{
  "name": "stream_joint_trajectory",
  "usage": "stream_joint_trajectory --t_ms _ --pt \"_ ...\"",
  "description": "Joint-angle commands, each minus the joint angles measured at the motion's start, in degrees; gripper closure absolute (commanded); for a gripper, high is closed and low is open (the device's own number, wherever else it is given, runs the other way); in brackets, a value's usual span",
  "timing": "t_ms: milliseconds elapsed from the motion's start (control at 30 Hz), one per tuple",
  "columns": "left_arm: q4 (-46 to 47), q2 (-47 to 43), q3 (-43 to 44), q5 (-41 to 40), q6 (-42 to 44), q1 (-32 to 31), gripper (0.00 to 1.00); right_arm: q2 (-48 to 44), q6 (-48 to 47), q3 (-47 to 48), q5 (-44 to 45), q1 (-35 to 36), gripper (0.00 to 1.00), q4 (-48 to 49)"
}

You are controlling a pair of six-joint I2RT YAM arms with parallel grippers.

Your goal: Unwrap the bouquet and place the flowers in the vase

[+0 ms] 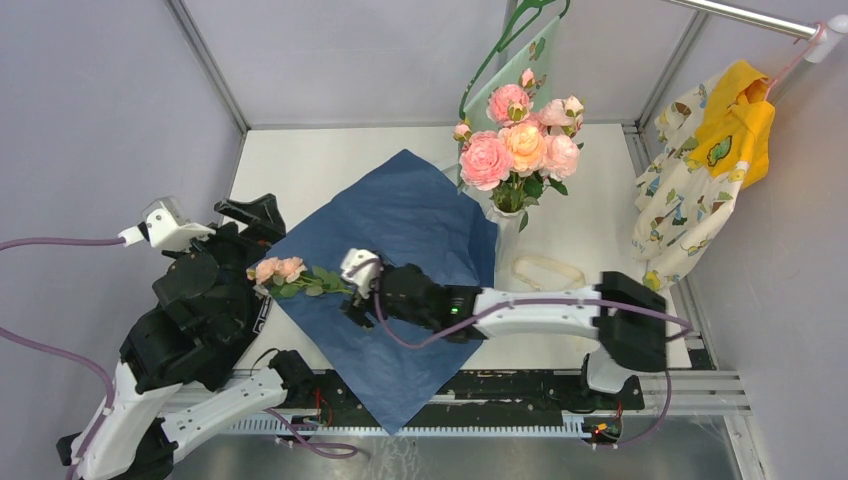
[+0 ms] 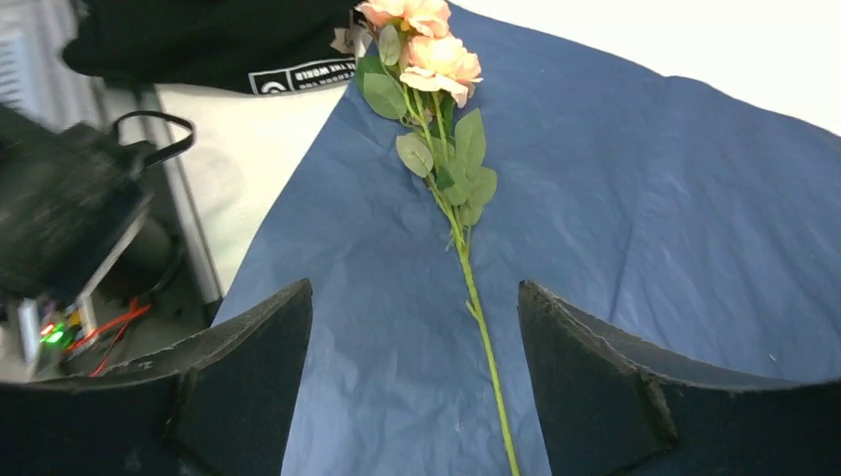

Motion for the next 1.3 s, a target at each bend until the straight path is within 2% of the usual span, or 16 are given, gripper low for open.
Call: stream_joint_trajectory --t_ms 0,100,267,567,767,1067,1267 --pt "-1.80 -0.09 1.50 -1.47 -2.86 -0.07 0.00 14.65 -0.79 15.04 2.74 0.18 0.20 -11.57" --pt "-2.80 -0.26 1.39 -1.42 -3.36 -0.05 0.00 23.09 -1.11 22.81 2.54 0.18 0.24 -15.53" --pt "-2.82 -0.82 0.60 -0.73 -3.56 -0.07 0.00 31.10 -2.71 30.66 4.64 -0.21 0.28 -19.51" --pt "-2.83 0.05 -0.30 0.63 -3.82 -0.05 0.00 38.07 -4.14 38.57 4.80 -3.42 0.32 -22.00" --pt "-2.53 -0.03 -0.38 0.55 -3.65 -0.05 0.00 43.58 -4.13 45.90 0.79 -5.83 0.39 -24.43" --pt "-1.46 0.29 -1.11 0.82 -3.21 -0.07 0.00 44.86 -3.20 44.48 -3.12 -6.06 0.41 -23.01" --pt "-1.29 1.68 -1.40 1.61 -3.45 -0.10 0.00 46.16 -1.57 44.28 -5.10 -6.05 0.50 -22.98"
